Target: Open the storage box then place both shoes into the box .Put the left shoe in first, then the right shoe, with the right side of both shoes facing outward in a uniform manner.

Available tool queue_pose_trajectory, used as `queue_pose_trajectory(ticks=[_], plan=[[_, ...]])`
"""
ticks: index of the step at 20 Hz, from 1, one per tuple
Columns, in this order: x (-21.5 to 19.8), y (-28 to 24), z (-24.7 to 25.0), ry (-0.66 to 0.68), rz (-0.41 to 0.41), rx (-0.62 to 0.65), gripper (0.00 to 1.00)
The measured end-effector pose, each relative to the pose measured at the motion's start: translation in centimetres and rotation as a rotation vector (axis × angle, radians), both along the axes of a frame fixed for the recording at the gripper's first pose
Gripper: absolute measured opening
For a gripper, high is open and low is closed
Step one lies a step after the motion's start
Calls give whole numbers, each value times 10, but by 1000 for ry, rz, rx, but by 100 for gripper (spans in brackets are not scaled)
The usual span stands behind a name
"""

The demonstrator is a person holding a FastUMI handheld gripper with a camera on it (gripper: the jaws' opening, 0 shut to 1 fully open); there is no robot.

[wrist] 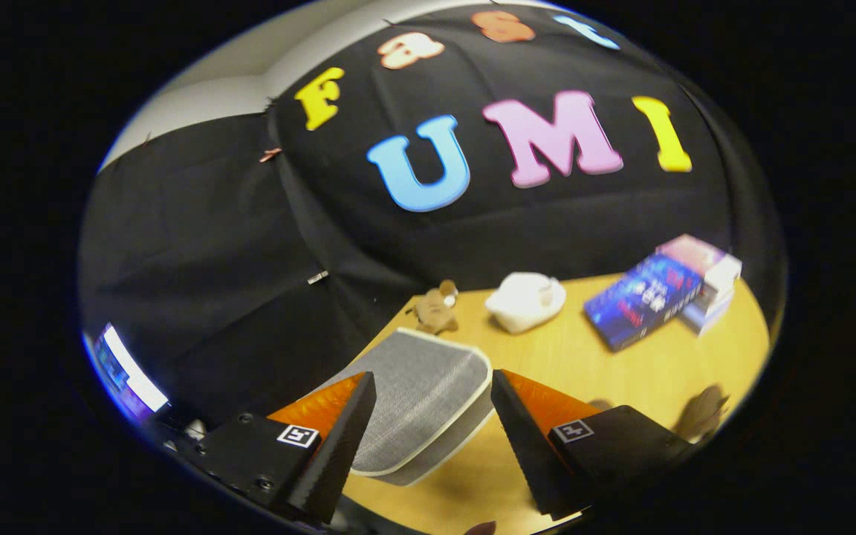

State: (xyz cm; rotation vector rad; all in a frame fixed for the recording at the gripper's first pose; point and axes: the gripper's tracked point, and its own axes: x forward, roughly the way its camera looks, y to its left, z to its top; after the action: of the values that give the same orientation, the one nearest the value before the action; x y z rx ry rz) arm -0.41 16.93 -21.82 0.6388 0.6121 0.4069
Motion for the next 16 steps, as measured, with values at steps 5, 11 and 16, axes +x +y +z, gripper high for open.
queue_pose_trajectory(ticks=[5, 11, 16], plan=[[4, 26, -71, 288, -39, 211, 97], [5, 62, -95, 461, -31, 443, 97], [3, 81, -100, 564, -17, 588, 95]])
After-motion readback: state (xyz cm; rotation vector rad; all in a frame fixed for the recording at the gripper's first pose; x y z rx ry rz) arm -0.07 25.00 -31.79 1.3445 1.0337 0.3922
